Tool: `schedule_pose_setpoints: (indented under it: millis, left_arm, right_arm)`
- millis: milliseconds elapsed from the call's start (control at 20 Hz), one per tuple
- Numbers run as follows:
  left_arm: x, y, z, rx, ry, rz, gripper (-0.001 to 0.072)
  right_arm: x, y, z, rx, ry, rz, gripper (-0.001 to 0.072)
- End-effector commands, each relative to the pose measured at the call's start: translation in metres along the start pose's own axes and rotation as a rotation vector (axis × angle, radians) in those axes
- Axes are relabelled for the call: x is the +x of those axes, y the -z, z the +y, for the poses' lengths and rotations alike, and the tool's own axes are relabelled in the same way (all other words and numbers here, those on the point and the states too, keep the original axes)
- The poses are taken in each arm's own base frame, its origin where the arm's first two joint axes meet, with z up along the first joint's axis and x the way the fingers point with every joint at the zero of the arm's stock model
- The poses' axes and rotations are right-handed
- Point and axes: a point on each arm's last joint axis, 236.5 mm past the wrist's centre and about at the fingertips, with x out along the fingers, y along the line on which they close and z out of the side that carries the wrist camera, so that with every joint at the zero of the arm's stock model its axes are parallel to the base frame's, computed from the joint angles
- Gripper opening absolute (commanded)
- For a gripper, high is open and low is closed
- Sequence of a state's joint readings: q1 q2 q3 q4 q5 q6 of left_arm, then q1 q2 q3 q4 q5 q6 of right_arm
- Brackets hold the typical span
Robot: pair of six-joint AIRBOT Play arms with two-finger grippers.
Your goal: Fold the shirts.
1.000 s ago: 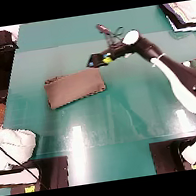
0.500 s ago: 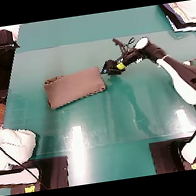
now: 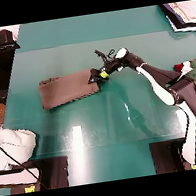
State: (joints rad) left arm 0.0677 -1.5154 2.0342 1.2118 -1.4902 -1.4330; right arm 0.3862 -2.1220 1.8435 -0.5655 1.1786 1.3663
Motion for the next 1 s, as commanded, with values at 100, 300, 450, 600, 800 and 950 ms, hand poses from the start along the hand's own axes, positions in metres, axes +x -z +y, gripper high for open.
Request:
schedule_pose_setpoints:
  millis: [100,300,450,600,800,950]
  left_arm:
    - [0.000,0.003,-0.001,0.001,0.003,0.011,0.0031]
    - [0.000,0.003,-0.001,0.002,0.003,0.014,0.0030]
    - [0.000,0.003,-0.001,0.001,0.003,0.014,0.0030]
    - [0.000,0.004,-0.001,0.001,0.004,0.015,0.0030]
    - [0.000,0.005,-0.005,-0.001,0.020,0.019,0.0030]
    - [0.000,0.004,-0.010,-0.006,0.041,0.017,0.0030]
  right_arm:
    - [-0.022,-0.023,0.021,-0.084,-0.021,-0.059,0.0011]
    - [-0.136,-0.052,0.006,-0.155,0.149,-0.196,0.0011]
    - [-0.249,-0.054,-0.021,-0.119,0.284,-0.326,0.0011]
    - [-0.359,-0.032,-0.057,-0.017,0.386,-0.476,0.0011]
    - [-0.471,0.018,-0.104,0.158,0.461,-0.679,0.0011]
    - [-0.534,0.058,-0.137,0.271,0.518,-0.815,0.0011]
